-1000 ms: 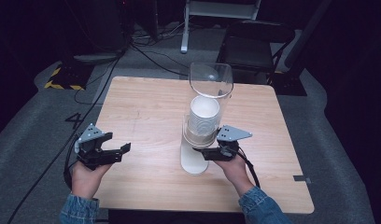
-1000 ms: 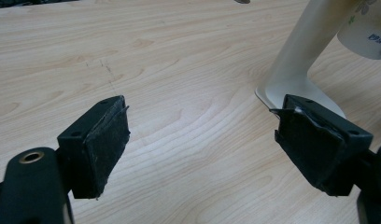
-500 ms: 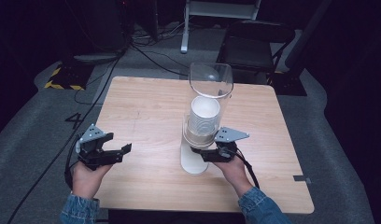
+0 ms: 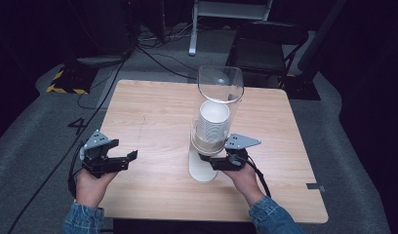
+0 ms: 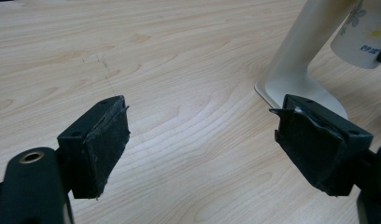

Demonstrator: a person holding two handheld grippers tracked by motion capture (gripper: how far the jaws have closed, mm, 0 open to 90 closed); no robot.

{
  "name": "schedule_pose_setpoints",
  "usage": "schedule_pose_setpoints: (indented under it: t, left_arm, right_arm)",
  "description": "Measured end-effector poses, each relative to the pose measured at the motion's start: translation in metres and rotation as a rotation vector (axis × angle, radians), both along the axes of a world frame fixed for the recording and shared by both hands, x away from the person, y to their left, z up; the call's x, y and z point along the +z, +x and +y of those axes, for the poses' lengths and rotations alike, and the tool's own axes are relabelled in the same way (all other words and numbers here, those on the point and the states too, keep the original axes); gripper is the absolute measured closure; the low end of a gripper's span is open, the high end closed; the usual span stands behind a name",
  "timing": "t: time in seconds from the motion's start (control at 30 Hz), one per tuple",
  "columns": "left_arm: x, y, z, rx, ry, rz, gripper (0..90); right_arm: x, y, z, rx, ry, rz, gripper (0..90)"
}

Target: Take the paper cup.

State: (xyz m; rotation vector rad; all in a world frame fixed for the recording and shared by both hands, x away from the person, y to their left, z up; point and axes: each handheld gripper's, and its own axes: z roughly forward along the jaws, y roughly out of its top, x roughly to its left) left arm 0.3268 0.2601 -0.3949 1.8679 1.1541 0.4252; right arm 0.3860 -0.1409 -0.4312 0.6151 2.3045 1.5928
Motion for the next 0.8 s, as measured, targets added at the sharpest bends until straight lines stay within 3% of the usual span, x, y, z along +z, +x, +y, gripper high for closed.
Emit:
schedule_pose_setpoints:
  t: [0.27,0.47,0.8]
  left_arm:
    - [-0.0006,0.0005,-0.0003,-0.001,0.002,0.002,17.1]
    - [-0.0008,0.0004,0.0009,0.002,0.000,0.000,17.1]
    - [-0.0014,0.0007,0.0008,0.000,-0.001,0.003,17.1]
  right_arm:
    - [-0.0011,-0.0007,-0.0006,0.006,0.016,0.038,35.3]
    - [-0.0011,-0.0010,-0.0006,0.006,0.015,0.036,35.3]
    - [-0.0041,0.0008,-0.0008,0.007,0.019,-0.005,35.4]
